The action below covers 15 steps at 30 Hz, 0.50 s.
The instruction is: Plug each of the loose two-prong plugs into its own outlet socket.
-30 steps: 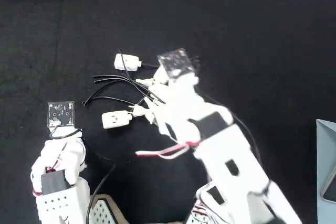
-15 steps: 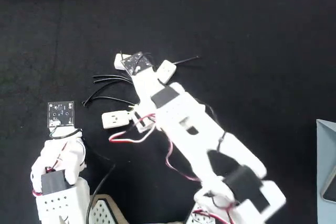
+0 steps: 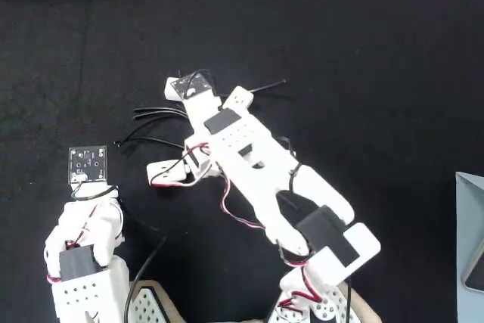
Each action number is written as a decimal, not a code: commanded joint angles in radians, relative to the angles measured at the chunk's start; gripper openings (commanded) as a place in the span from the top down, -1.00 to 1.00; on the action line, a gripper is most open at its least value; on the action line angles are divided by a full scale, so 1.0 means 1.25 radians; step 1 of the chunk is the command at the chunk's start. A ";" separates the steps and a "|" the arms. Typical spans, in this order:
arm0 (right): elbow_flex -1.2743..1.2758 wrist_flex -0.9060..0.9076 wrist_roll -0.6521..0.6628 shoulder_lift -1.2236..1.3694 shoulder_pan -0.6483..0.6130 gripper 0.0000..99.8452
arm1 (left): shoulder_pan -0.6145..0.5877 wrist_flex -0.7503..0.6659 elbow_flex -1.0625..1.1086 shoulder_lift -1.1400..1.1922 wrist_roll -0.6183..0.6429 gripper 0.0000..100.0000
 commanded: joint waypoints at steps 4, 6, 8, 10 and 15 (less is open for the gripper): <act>-0.044 -0.011 0.036 0.031 0.010 0.71 | -0.007 -0.015 0.008 -0.006 -0.004 0.94; -0.048 -0.011 0.037 0.051 0.014 0.71 | -0.007 -0.015 0.008 -0.006 -0.004 0.94; -0.064 -0.005 0.037 0.062 0.018 0.71 | -0.007 -0.015 0.008 -0.006 -0.004 0.94; -0.080 -0.002 0.037 0.058 0.027 0.71 | -0.007 -0.015 0.008 -0.006 -0.004 0.94; -0.104 0.001 0.037 0.068 0.029 0.71 | -0.007 -0.015 0.008 -0.006 -0.004 0.94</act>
